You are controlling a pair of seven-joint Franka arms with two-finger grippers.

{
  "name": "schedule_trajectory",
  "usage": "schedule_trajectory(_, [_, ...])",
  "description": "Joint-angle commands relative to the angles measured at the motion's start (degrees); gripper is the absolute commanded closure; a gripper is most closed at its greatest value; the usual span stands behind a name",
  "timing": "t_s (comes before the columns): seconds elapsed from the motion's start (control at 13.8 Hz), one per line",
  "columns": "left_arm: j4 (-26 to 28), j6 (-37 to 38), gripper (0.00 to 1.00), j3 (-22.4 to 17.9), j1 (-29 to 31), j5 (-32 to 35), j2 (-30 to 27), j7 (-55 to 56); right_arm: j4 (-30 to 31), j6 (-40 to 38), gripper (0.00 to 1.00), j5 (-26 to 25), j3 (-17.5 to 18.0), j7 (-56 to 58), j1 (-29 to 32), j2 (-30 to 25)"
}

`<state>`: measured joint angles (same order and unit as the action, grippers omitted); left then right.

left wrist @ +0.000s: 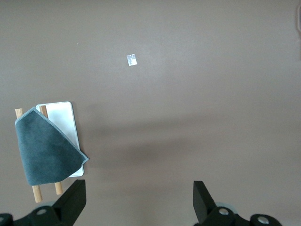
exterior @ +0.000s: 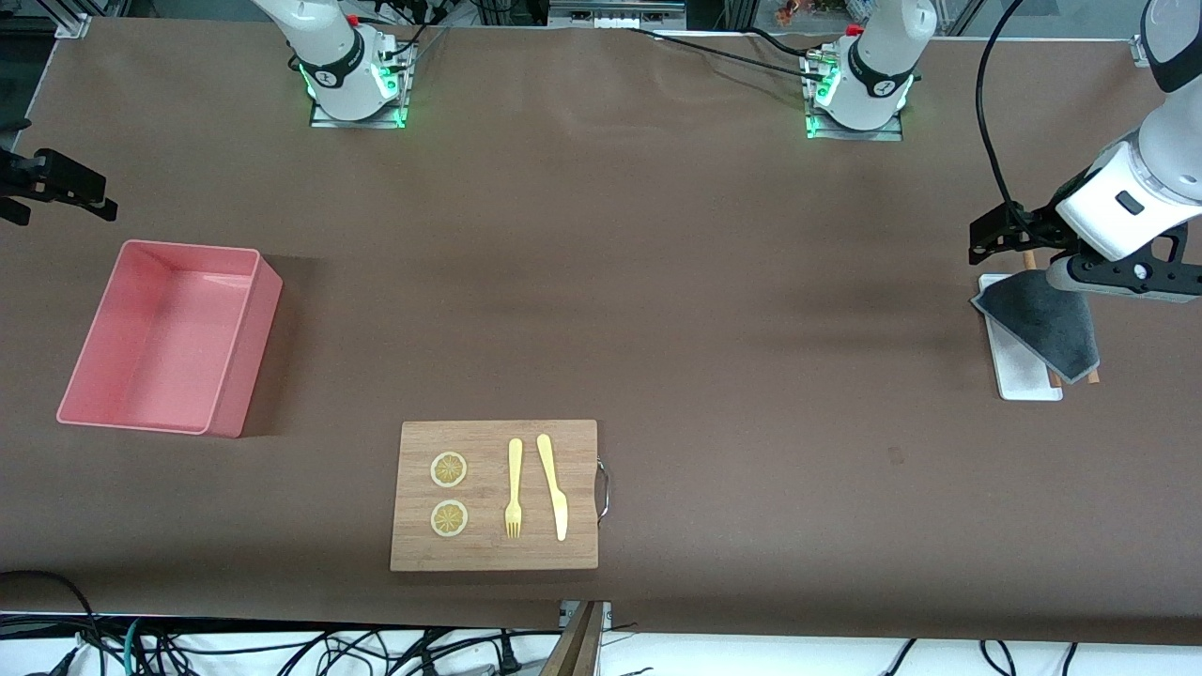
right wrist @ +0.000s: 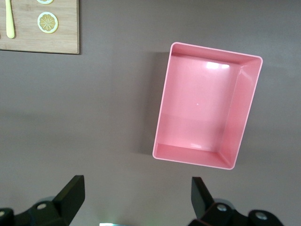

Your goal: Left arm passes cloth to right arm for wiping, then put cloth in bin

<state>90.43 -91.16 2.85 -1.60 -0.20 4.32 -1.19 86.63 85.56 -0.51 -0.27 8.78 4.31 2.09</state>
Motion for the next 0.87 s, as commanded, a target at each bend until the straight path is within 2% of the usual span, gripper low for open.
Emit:
schedule_trajectory(0.0, [-1.40, 1.25, 0.00, 0.05, 0.10, 0.99, 0.60, -0.83, -1.29, -0.57, 0.00, 0.34, 0.09, -0.52, 0.17, 0.63])
schedule_trajectory(0.79, [-1.13, 3.19, 0.00, 0.05, 0.28, 0.99, 0.60, -1.10, -1.29, -0.66, 0.00, 0.43, 0.09, -0.52, 0.17, 0.54])
